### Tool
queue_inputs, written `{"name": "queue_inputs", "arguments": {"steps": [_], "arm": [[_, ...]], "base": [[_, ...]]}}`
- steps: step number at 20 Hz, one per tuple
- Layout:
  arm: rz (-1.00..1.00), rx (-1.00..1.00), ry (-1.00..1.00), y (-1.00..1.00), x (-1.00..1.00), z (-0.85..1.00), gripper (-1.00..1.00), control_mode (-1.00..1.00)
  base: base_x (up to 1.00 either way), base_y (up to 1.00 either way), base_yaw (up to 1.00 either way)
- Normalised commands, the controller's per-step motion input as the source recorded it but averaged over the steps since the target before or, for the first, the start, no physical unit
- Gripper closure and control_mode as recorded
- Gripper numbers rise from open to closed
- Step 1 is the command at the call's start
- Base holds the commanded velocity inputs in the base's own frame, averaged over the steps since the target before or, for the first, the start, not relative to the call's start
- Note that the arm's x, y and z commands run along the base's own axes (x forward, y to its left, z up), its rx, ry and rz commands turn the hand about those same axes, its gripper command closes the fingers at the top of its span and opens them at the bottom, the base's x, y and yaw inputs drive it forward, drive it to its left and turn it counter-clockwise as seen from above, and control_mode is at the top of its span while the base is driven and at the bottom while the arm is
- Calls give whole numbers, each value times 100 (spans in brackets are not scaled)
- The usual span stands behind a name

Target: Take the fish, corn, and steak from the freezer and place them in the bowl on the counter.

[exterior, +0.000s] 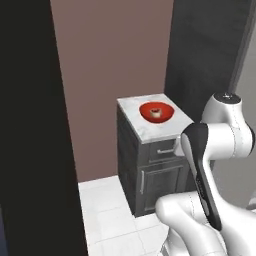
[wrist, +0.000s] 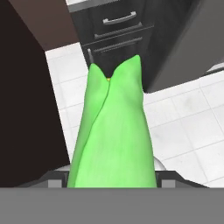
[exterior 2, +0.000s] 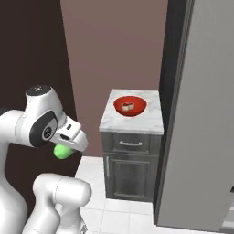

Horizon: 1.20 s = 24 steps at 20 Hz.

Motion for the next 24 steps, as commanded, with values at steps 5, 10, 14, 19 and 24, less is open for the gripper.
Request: {"name": "queue_inputs", "arguments": {"steps": [5, 10, 14, 19, 24], "arm": [[0, 0, 0, 0, 0, 0, 100, 100], [0, 0, 0, 0, 0, 0, 100, 100], [0, 0, 0, 0, 0, 0, 100, 100], [0, 0, 0, 0, 0, 0, 100, 100], [0, 0, 0, 0, 0, 0, 100, 100]], "base": [[40, 7, 0], [18, -23, 7], [39, -63, 21], [46, -69, 21], [22, -2, 1]]}}
